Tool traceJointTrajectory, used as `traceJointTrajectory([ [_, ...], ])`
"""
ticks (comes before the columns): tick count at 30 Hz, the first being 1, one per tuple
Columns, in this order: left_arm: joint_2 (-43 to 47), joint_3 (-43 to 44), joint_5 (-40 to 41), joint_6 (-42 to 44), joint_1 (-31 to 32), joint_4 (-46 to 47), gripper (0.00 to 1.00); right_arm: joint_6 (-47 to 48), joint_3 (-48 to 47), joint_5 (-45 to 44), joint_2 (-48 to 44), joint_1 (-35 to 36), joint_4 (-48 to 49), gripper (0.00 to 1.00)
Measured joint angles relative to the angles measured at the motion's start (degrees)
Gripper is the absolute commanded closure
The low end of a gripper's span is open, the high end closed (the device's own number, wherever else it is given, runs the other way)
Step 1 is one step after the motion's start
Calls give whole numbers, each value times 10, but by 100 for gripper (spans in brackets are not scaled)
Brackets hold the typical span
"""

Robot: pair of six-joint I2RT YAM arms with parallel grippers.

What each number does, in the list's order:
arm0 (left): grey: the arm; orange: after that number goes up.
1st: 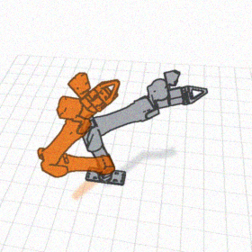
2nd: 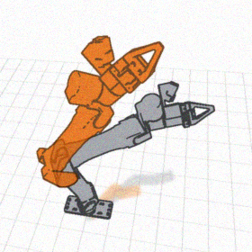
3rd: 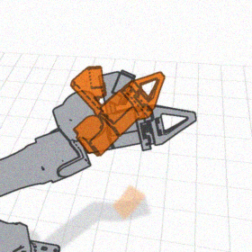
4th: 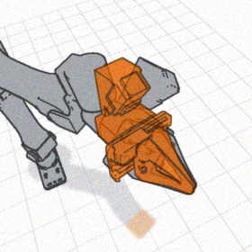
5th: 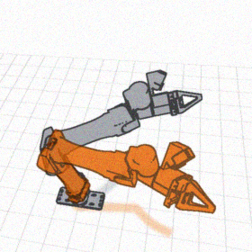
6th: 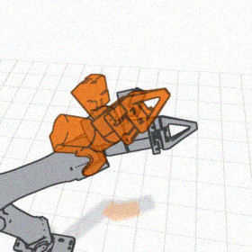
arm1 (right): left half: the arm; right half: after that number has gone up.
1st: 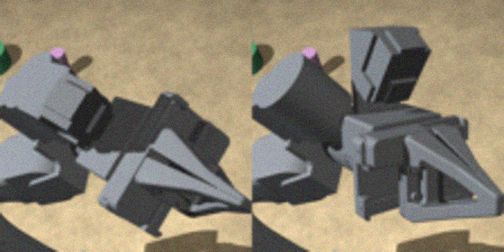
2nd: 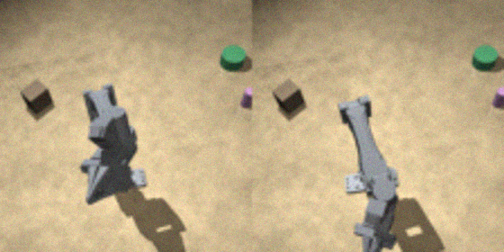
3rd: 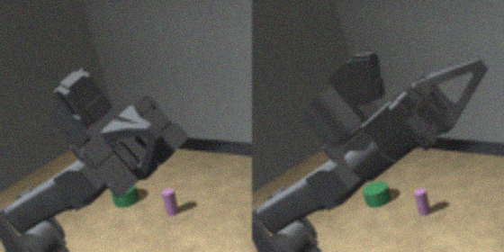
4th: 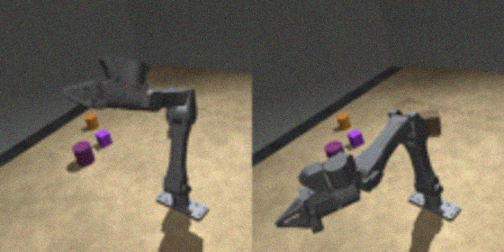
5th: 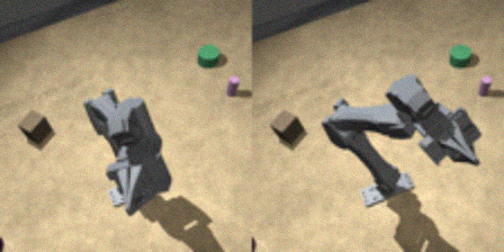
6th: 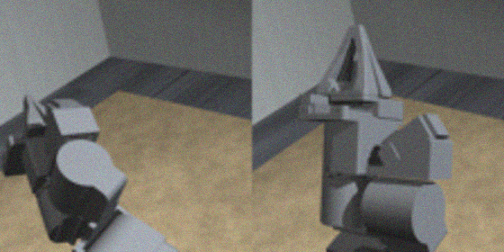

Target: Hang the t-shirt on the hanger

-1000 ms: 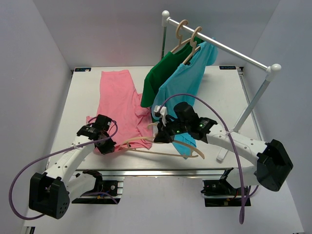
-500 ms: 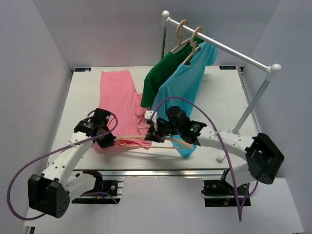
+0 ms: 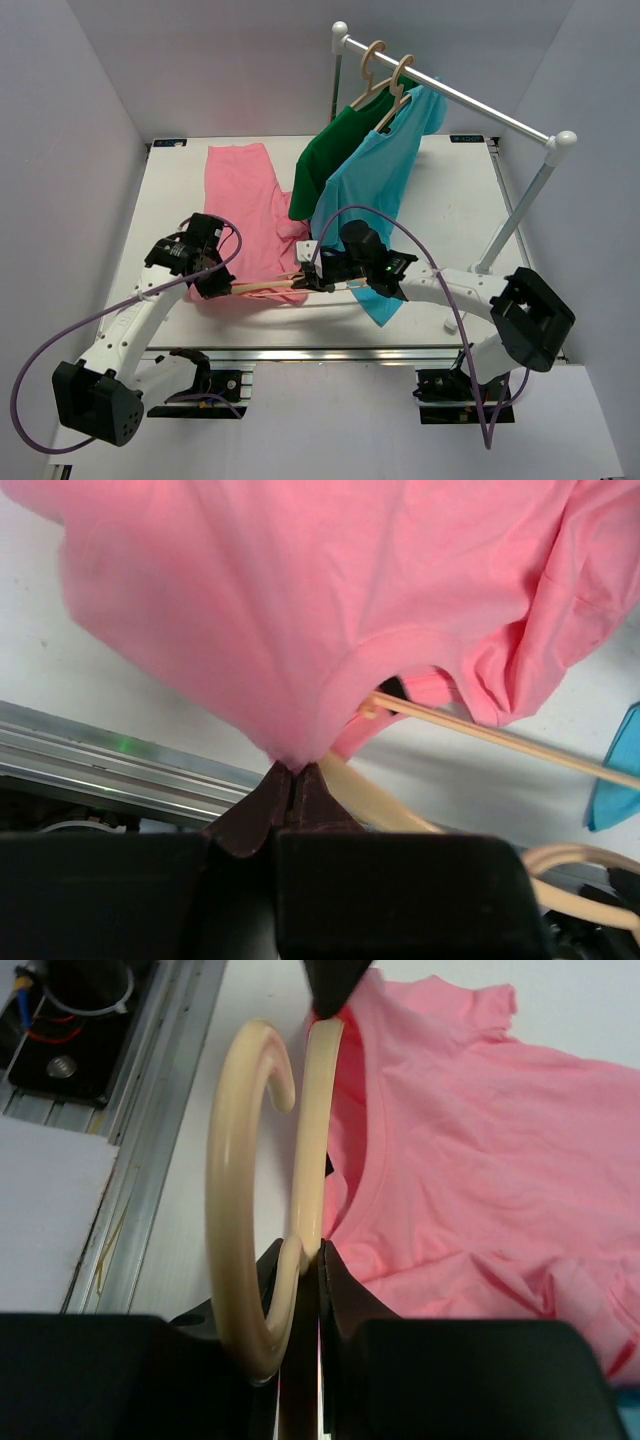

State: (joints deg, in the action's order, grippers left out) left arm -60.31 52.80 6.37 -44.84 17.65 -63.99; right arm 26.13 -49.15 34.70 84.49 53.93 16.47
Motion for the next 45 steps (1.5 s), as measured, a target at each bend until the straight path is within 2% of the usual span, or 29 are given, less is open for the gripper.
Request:
traceJointTrajectory([
  [8,-27,21,-49,72,-1,-6,100,15,-9,27,58,12,45,100],
  [15,-26,24,-124,132,0,14,100,-67,-15,-12,120,26,159,100],
  [21,0,31,-168,159,0,27,99,-131,-13,-3,150,25,261,100],
  [22,1,35,-177,161,0,30,94,-141,-13,-1,158,25,280,100],
  [23,1,39,-186,164,0,32,69,-153,-13,1,166,26,299,100],
  [26,2,54,-209,177,0,39,35,-180,-13,1,181,26,345,100],
  [27,2,60,-216,179,0,41,18,-187,-13,-2,184,26,357,100],
  [29,10,73,-207,181,-2,35,13,-202,-13,-12,185,22,391,100],
  [30,15,80,-205,180,-6,36,2,-210,-13,-17,185,20,411,100],
  [37,64,179,-155,173,-3,53,2,-258,-13,-46,184,13,514,100],
  [45,68,373,-225,192,-2,183,2,-285,-13,-59,183,5,502,100],
])
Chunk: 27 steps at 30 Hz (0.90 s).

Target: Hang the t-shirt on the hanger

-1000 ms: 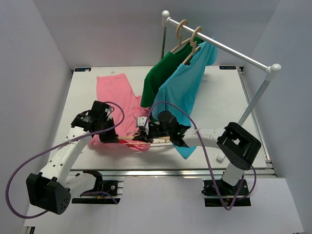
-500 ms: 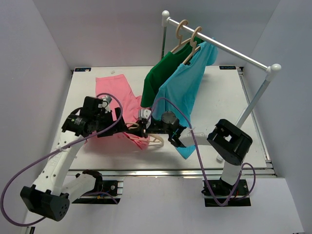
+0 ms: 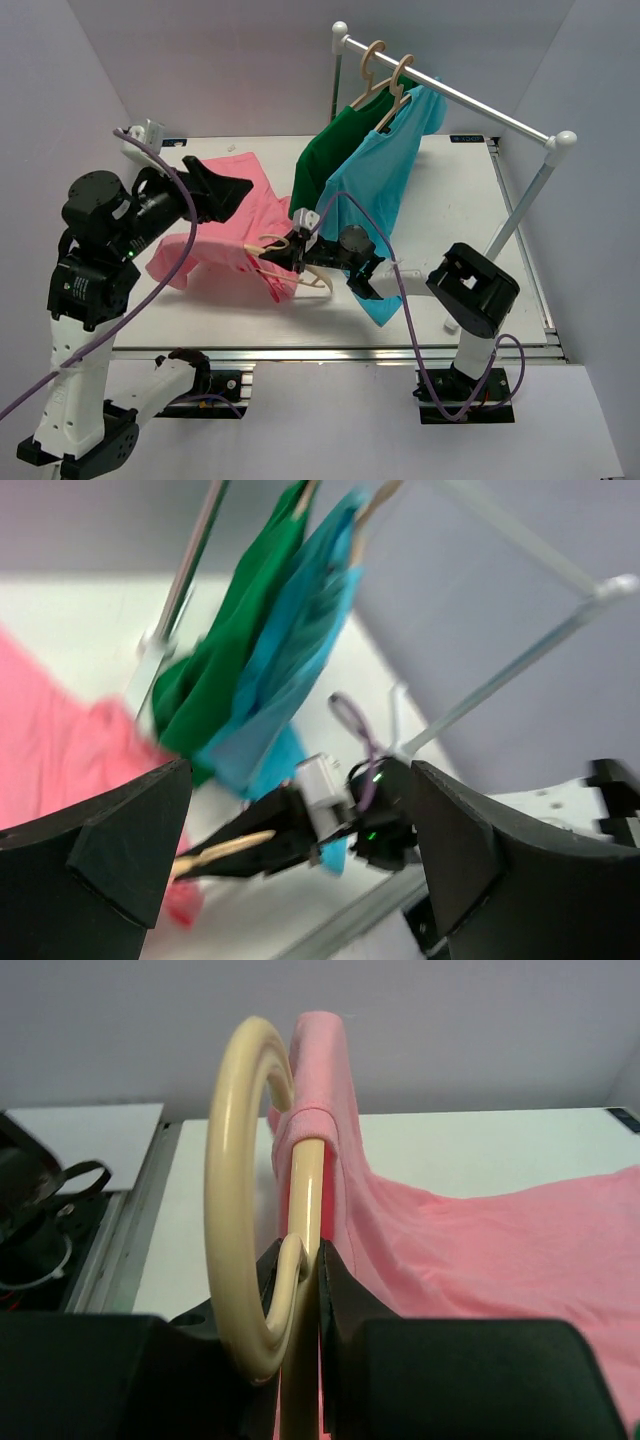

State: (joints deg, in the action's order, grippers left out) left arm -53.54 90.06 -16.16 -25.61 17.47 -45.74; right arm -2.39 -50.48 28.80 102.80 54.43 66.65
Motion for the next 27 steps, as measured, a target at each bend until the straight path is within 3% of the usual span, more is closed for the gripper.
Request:
traceJointTrajectory([
  [4,-11,14,-21,22,1,57,2,-23,3,-36,-1,-16,27,100],
  [7,-68,59,-28,89,1,73,2,-35,19,-77,-14,-24,33,100],
  [10,-122,79,-32,200,1,103,2,-32,45,-114,-58,-30,24,100],
  [14,-161,66,-90,412,1,92,2,-17,58,-132,-127,-38,-4,100],
  [16,-151,40,-125,528,1,64,6,-10,58,-134,-149,-44,-10,100],
  [20,-100,2,-156,715,1,-18,2,13,58,-137,-170,-62,-44,100],
  [27,-37,-42,-158,877,3,-101,2,45,43,-88,-172,-85,-144,100],
])
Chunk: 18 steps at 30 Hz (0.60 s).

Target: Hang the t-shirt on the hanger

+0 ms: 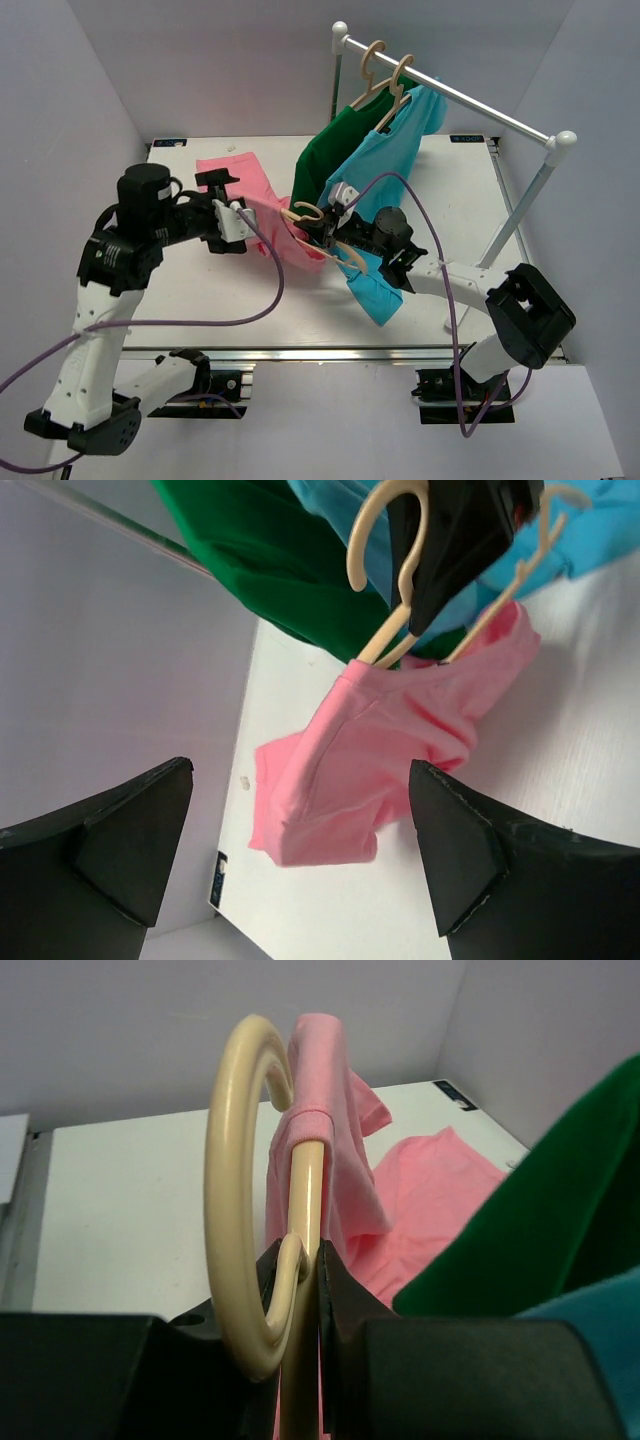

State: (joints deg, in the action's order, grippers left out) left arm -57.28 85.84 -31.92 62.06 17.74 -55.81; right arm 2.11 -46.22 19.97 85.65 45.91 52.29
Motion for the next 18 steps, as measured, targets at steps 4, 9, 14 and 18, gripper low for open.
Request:
traceJointTrajectory([
  [4,-68,2,10,38,0,-38,2,7,-6,43,0,0,-17,100],
  [9,-193,-12,29,70,0,-81,3,11,-11,71,0,0,-29,100],
  [14,-205,-37,42,79,0,-97,45,11,-21,104,0,0,-40,100],
  [18,-200,-36,36,87,0,-100,75,19,-43,132,2,2,-78,100],
])
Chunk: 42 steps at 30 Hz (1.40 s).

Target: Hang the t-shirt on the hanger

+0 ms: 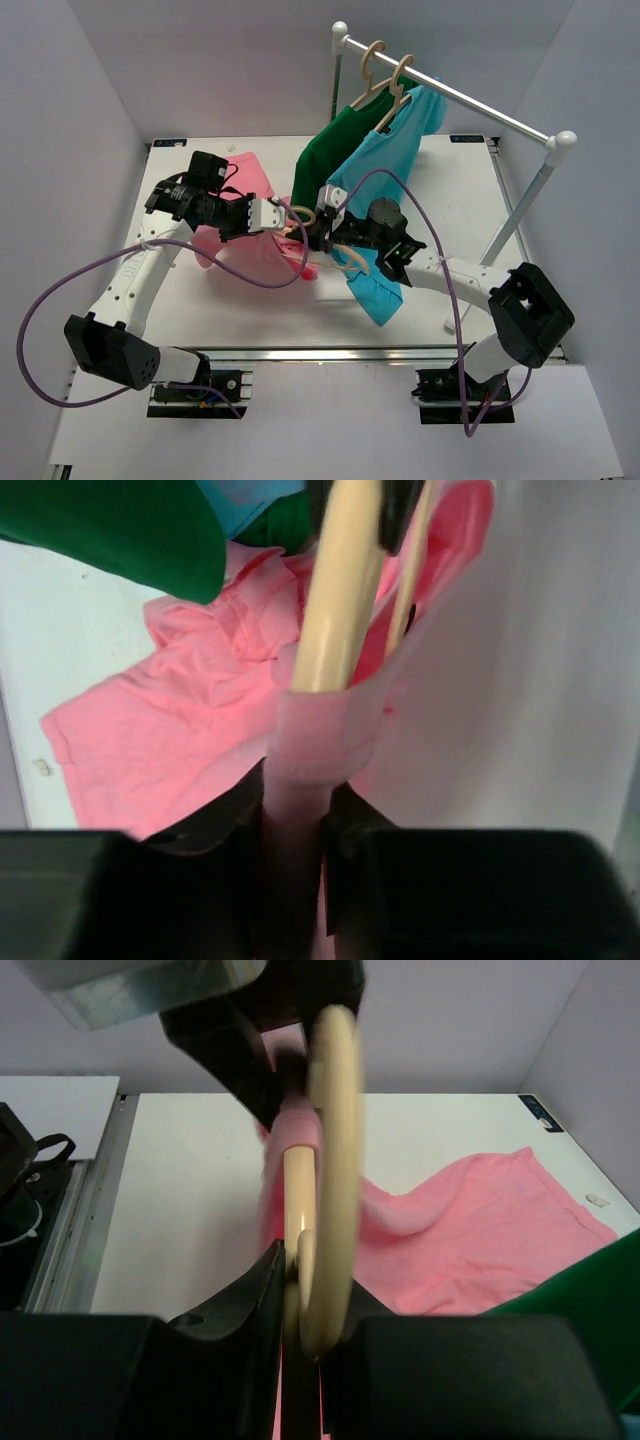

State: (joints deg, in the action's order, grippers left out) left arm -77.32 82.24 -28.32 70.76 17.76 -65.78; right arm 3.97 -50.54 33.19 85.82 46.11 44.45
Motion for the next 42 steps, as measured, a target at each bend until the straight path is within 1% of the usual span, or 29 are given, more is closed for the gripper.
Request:
traceJointTrajectory([
  [1,0,0,-2,5,0,-6,83,6,-11,3,4,0,-10,100],
  [2,0,0,-3,15,0,-12,89,9,-21,10,8,-2,-17,100],
  [5,0,0,0,19,-4,-9,100,14,-43,26,23,-5,-35,100],
  [12,-1,-2,-4,17,-13,-7,99,16,-101,60,75,-5,-46,100],
  [18,14,-3,-4,11,-21,-11,100,4,-126,96,99,-8,-32,100],
  [19,17,-3,-4,10,-22,-11,100,0,-130,101,102,-9,-28,96],
  [20,23,-6,-4,8,-23,-10,100,-5,-133,105,104,-9,-25,85],
  [23,42,-30,-1,-7,-24,17,100,-10,-134,100,105,-8,-28,68],
  [24,51,-45,0,-22,-24,35,100,-11,-134,82,103,-6,-37,63],
  [25,61,-62,3,-39,-21,59,100,-13,-134,62,100,-5,-47,49],
  [27,82,-91,5,-82,-13,96,100,-19,-131,3,87,-3,-81,39],
  [28,92,-103,6,-102,-8,115,100,-23,-126,-24,77,-2,-92,24],
  [29,100,-111,8,-118,-6,128,100,-29,-116,-54,61,0,-105,15],
  [30,109,-118,9,-135,-4,143,100,-34,-105,-79,44,1,-116,11],
  [34,136,-132,16,-179,-2,181,100,-65,-85,-180,-28,1,-191,11],
  [37,160,-144,26,-188,-1,189,100,-105,-76,-237,-79,0,-248,11],
  [42,228,-194,38,-191,1,181,100,-206,19,-322,-196,17,-311,11],
])
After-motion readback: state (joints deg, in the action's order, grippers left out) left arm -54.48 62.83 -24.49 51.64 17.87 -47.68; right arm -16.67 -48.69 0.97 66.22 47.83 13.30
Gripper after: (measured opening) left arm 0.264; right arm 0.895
